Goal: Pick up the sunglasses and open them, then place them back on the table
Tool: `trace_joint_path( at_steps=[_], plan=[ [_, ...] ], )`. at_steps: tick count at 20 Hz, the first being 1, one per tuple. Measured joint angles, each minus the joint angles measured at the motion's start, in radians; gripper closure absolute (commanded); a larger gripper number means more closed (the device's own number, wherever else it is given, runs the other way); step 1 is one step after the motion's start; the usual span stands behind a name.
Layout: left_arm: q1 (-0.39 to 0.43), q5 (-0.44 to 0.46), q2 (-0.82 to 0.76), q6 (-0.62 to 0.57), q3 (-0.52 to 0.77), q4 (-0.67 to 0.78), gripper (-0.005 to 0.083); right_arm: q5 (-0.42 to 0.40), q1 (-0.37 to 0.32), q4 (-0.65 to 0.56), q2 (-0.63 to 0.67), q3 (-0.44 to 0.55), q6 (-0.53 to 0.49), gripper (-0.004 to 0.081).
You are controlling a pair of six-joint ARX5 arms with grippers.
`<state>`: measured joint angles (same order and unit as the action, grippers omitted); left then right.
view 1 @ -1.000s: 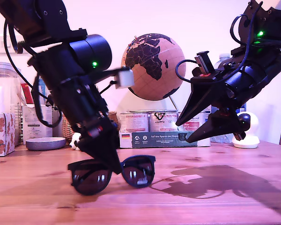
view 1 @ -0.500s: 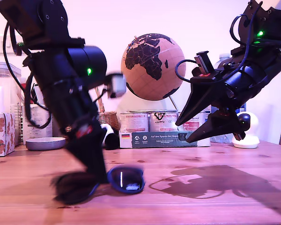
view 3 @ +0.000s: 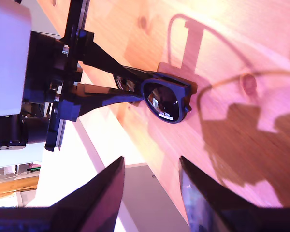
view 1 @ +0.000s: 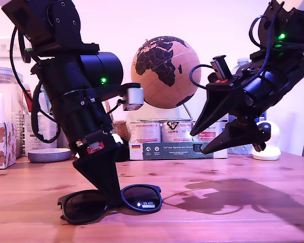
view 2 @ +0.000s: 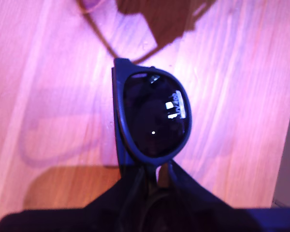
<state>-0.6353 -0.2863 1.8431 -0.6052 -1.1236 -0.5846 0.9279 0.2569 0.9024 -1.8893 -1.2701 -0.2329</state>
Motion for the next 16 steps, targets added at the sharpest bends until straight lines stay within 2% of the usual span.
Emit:
trace_joint_path(
  at_steps=[4, 11, 13, 16],
  plan=[
    [0.0, -0.003, 0.013, 0.0, -0.026, -0.04, 0.0791, 0.0, 0.0, 0.0, 0.0, 0.0, 0.0, 0.0452],
    [-0.007, -0.003, 0.034, 0.0, -0.115, -0.217, 0.0793, 0.0, 0.0, 0.0, 0.0, 0.0, 0.0, 0.0452],
    [-0.015, 0.021, 0.032, 0.0, -0.124, -0.219, 0.0793, -0.007, 0.0, -0.001, 0.0, 0.0, 0.0, 0.0452],
    [-0.037, 0.105, 0.01, -0.001, -0.124, -0.199, 0.0793, -0.048, 0.0, -0.014, 0.0, 0.0, 0.005, 0.0452]
  ],
)
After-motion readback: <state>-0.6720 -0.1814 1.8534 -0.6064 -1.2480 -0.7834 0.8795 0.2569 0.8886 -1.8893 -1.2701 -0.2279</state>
